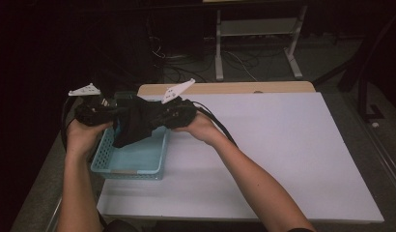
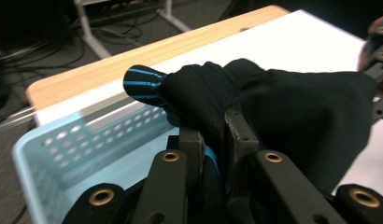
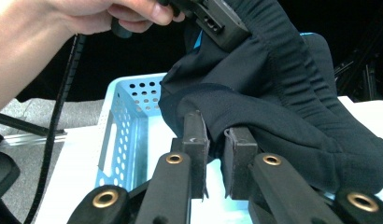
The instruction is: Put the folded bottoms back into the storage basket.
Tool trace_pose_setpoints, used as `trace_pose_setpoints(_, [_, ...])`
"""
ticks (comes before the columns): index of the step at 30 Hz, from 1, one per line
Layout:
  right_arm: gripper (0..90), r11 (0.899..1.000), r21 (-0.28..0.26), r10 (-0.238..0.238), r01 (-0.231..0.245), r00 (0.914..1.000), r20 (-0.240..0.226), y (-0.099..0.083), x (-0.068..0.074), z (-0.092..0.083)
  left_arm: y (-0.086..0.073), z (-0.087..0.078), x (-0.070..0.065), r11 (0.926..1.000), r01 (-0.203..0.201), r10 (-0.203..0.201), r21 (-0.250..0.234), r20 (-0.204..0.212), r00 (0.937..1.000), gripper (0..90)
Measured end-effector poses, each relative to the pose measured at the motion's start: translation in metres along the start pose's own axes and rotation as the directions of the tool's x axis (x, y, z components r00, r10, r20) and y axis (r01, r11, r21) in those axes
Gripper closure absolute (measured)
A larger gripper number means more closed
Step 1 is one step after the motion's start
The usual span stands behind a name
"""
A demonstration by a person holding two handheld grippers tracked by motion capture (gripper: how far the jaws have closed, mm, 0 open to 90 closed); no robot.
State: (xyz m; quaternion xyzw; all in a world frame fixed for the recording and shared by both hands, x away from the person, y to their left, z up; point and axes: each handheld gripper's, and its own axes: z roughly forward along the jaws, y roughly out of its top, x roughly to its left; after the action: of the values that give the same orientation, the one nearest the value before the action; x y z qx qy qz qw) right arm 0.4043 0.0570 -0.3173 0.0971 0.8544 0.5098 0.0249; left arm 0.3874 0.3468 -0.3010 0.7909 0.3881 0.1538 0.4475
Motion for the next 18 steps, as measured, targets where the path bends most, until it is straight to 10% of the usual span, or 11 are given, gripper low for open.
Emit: trace_pose_setpoints(18, [79.0, 0.990, 0.138, 0.032, -0.027, 0.9988, -0.037, -0.032, 0.000, 0.049, -0.036, 0.029, 0.030, 0.9865, 0.075, -0.067, 0.145, -0.057, 0.9961, 79.4])
